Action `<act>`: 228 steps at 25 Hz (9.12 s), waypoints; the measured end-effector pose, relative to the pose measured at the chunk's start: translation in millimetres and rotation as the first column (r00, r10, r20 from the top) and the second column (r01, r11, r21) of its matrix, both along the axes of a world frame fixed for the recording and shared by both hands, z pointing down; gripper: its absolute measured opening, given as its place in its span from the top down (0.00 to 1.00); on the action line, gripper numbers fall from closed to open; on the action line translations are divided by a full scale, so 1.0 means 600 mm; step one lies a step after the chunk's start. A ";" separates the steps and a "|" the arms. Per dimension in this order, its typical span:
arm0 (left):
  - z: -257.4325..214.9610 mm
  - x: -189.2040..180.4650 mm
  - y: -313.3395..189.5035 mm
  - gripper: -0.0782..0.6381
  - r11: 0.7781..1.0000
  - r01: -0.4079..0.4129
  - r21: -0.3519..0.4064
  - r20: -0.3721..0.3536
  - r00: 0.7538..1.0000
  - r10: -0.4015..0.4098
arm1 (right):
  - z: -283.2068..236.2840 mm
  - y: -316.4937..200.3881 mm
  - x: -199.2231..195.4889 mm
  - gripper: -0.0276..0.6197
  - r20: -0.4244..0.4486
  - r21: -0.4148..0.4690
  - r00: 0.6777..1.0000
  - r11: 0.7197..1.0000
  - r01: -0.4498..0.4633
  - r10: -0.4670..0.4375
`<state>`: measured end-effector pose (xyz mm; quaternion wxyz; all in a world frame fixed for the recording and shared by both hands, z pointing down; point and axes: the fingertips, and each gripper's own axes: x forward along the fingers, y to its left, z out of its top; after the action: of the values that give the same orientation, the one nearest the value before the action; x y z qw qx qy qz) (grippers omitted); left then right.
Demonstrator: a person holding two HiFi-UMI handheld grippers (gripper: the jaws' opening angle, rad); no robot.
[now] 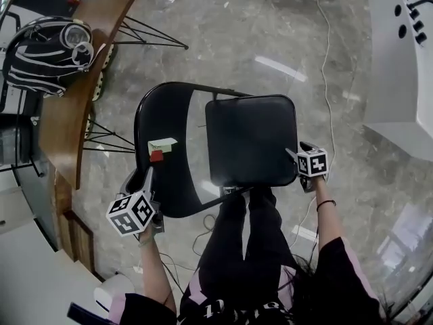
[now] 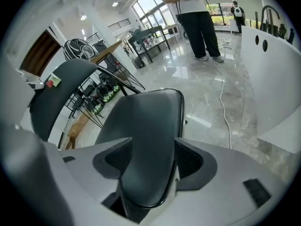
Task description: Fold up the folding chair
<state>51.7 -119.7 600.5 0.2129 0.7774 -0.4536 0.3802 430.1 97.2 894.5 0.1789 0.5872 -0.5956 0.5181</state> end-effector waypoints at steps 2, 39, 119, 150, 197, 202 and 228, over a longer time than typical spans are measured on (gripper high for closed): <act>0.002 0.001 0.000 0.67 1.000 0.000 0.014 0.006 1.000 0.000 | 0.030 0.007 0.007 0.55 -0.007 -0.034 1.000 0.999 0.013 -0.014; 0.005 0.000 -0.010 0.67 0.987 -0.060 0.151 -0.111 0.991 0.077 | 0.167 -0.014 0.001 0.47 0.482 0.043 0.875 0.997 -0.070 0.041; -0.350 0.068 0.052 0.72 0.992 -0.009 0.127 -0.407 0.912 0.060 | -0.403 -0.292 -0.450 0.50 0.391 0.129 0.920 0.987 -0.098 0.040; -0.349 -0.094 -0.032 0.68 0.979 -0.202 0.018 -0.513 0.839 0.182 | -0.428 -0.384 -0.637 0.77 0.483 0.148 0.867 0.964 -0.220 0.124; -0.335 -0.333 -0.344 0.74 0.852 -0.503 -0.144 -0.833 0.526 0.170 | -0.424 -0.645 -0.892 0.84 0.588 0.073 0.741 0.892 -0.446 0.323; -0.326 -0.352 -0.380 0.74 0.841 -0.518 -0.158 -0.842 0.516 0.160 | -0.418 -0.670 -0.909 0.84 0.582 0.063 0.730 0.874 -0.481 0.360; -0.307 -0.470 -0.558 0.74 0.888 -0.446 -0.109 -0.686 0.681 0.258 | -0.409 -0.836 -1.019 0.84 0.600 0.029 0.732 0.906 -0.423 0.323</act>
<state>-230.3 -454.6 416.5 0.3823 0.8971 -0.1348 0.1756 -181.1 -404.6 649.0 -0.1686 0.5203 -0.5313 0.6469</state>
